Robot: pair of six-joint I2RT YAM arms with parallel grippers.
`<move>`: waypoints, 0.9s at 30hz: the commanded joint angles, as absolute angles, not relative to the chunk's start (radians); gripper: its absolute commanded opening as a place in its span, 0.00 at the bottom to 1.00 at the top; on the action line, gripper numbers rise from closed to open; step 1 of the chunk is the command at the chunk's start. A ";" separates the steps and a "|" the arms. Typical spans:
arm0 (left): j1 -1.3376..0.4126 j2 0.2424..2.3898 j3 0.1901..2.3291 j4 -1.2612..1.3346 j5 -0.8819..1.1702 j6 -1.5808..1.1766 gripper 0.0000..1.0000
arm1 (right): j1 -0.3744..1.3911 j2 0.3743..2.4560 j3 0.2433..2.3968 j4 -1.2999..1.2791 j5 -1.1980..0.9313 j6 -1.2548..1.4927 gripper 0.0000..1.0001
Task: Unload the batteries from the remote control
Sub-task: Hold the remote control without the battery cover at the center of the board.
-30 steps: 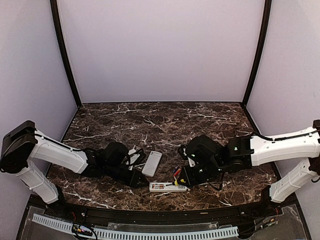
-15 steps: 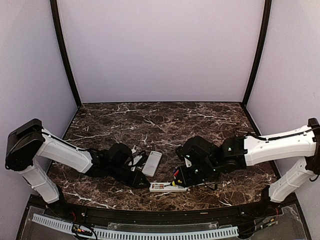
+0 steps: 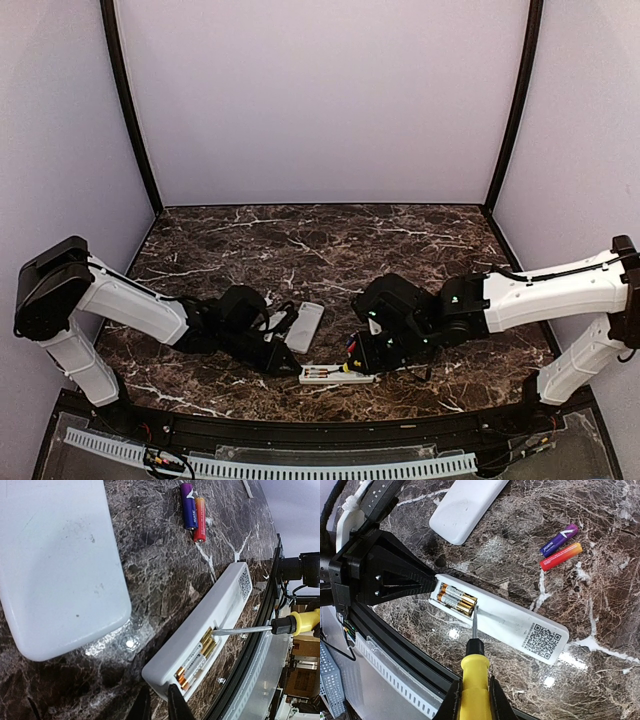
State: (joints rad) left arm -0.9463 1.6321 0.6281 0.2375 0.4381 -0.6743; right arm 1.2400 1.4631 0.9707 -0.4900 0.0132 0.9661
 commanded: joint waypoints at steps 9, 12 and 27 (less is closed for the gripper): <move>-0.952 1.671 0.660 0.267 0.478 -0.677 0.10 | 1.209 1.504 0.977 -0.530 0.005 1.028 0.00; -0.952 1.674 0.660 0.269 0.482 -0.678 0.10 | 1.205 1.508 0.972 -0.520 0.003 1.029 0.00; -0.953 1.696 0.657 0.298 0.512 -0.699 0.06 | 1.167 1.431 0.890 -0.329 -0.106 1.089 0.00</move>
State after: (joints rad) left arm -0.9283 1.6577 0.6411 0.2691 0.4641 -0.6930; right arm 1.1801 1.4467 0.9314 -0.4343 -0.0719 1.0557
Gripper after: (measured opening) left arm 0.069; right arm 0.145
